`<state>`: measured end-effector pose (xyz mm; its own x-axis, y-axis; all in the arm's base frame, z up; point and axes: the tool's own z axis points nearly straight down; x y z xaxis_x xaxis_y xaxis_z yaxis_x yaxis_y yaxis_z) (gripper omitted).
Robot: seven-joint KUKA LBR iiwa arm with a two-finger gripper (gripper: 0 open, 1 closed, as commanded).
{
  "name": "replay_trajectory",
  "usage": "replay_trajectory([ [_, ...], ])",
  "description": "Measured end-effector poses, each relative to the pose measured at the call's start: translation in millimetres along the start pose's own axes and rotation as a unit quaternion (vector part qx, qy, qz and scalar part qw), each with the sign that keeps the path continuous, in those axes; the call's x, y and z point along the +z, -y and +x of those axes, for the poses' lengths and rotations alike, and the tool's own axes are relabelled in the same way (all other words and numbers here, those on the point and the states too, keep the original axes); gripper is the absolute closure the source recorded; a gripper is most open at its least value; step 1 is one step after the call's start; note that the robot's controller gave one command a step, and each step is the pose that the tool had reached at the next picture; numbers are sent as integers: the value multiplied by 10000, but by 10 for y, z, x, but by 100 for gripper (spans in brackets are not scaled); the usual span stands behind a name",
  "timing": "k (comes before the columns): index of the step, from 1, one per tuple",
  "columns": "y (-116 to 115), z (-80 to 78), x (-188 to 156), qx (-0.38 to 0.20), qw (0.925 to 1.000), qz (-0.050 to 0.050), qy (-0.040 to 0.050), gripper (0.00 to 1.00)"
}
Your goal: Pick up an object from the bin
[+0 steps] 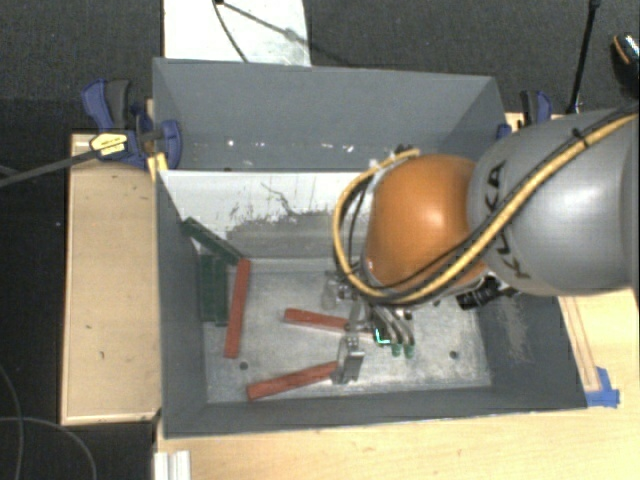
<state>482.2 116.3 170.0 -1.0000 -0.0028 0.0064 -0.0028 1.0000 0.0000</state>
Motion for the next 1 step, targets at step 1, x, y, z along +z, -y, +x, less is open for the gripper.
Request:
replay_trajectory([
  [1,-74,-150,1032,-90,10000,-3,11,0],
])
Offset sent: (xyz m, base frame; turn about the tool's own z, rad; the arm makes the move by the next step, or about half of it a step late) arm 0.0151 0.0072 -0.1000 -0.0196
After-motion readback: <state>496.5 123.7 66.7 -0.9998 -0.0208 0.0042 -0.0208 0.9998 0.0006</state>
